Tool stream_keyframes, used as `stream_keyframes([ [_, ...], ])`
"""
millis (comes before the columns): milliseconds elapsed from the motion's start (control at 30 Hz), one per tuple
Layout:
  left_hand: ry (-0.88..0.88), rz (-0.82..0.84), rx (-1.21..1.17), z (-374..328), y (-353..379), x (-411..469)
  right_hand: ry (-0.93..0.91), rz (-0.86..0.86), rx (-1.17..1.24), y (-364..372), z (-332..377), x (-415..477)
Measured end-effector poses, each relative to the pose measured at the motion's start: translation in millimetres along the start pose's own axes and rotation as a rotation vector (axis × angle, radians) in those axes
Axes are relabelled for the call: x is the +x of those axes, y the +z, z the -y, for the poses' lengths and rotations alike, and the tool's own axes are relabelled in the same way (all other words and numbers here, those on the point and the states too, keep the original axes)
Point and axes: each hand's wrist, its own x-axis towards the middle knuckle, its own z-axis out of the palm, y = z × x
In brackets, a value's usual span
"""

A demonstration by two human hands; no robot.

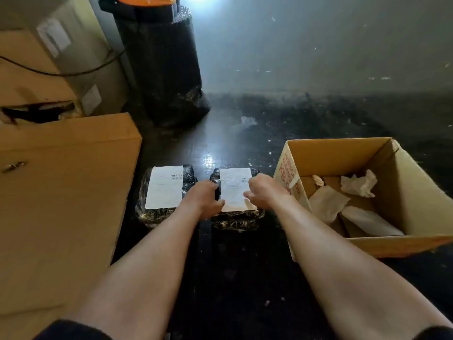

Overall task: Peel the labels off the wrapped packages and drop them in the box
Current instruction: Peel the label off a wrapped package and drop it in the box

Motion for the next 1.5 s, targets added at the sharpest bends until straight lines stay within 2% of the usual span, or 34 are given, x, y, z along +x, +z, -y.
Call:
stream_keyframes([
  [100,-0.038,-0.034,-0.048,1.8,12.8,-5.9,0.000,-0.075,-0.004,4.9,-1.7,3.5],
  [333,-0.087,-0.098,-0.237,12.0,54.3,-27.5,0.045,-0.113,0.085,12.6,9.3,19.7],
  [633,-0.104,-0.178,-0.399,14.6,84.1,-21.0,0.020,-0.030,0.110,7.3,18.4,53.5],
  [867,-0.163,-0.216,-0.529,12.5,90.3,-12.3,0.043,-0.218,0.324,13.8,13.3,80.6],
  [1267,-0.167,-0.278,-0.658,11.0,95.7,-11.5,0.009,-0.347,0.506,23.7,9.5,84.1],
  [1500,-0.181,-0.314,-0.702,11.5,99.2,-11.8,0.038,-0.353,0.563,27.2,13.8,81.8],
])
